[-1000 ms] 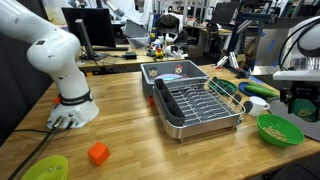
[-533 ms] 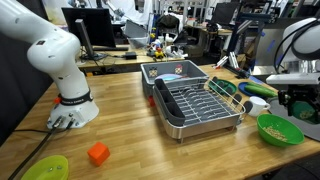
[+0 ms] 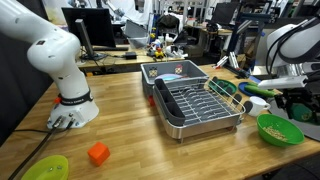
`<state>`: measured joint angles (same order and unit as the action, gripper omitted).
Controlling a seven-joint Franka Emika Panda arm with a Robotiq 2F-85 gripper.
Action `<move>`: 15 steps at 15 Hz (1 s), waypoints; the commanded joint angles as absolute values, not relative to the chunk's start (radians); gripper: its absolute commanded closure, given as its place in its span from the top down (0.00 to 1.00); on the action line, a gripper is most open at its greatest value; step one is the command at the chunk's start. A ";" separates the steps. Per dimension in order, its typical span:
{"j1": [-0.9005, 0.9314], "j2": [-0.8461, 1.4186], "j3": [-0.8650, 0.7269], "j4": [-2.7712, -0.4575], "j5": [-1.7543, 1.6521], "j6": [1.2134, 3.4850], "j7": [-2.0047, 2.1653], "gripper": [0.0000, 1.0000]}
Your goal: Pour the contents of the green cup into the bowl
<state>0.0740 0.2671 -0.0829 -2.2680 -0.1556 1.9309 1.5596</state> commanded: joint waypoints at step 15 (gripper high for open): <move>0.115 0.461 -0.088 -2.064 -0.200 1.701 1.813 0.52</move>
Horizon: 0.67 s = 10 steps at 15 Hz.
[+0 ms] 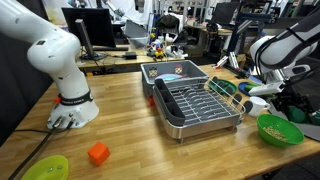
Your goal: Pour the contents of the green cup into the bowl
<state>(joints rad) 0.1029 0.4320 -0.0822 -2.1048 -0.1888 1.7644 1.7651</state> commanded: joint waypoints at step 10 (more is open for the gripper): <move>0.116 0.457 -0.079 -2.051 -0.209 1.717 1.858 0.77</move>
